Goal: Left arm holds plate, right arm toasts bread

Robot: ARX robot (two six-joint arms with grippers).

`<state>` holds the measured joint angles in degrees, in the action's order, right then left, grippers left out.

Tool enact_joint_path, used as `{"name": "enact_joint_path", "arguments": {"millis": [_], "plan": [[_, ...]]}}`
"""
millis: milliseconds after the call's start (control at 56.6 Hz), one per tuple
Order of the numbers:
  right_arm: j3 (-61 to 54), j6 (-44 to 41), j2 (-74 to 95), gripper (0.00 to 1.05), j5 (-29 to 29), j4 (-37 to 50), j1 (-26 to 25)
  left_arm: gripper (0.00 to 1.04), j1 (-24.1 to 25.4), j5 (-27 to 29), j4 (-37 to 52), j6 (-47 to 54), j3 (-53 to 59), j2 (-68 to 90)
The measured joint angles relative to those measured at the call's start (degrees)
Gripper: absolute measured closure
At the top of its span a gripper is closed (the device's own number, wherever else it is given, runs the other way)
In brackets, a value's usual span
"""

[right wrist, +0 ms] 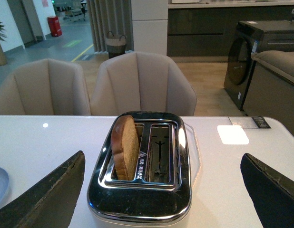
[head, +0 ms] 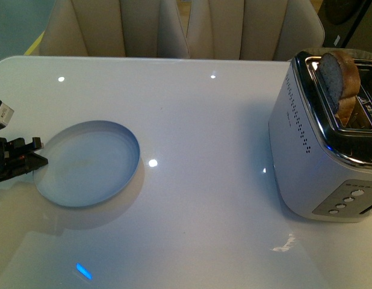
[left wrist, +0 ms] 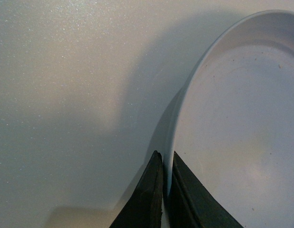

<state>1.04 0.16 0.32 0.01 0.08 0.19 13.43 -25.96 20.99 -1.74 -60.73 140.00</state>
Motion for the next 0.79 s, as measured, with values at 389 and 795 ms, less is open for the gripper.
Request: {"name": "enact_joint_path", "arguments": {"millis": [389, 795], "plan": [[0.0, 0.0, 0.0, 0.09, 0.0, 0.0, 0.0, 0.47, -0.04, 0.24, -0.02, 0.07, 0.0, 0.02], [0.0, 0.0, 0.0, 0.09, 0.0, 0.0, 0.0, 0.07, -0.13, -0.28, 0.0, 0.7, -0.52, 0.0]]}}
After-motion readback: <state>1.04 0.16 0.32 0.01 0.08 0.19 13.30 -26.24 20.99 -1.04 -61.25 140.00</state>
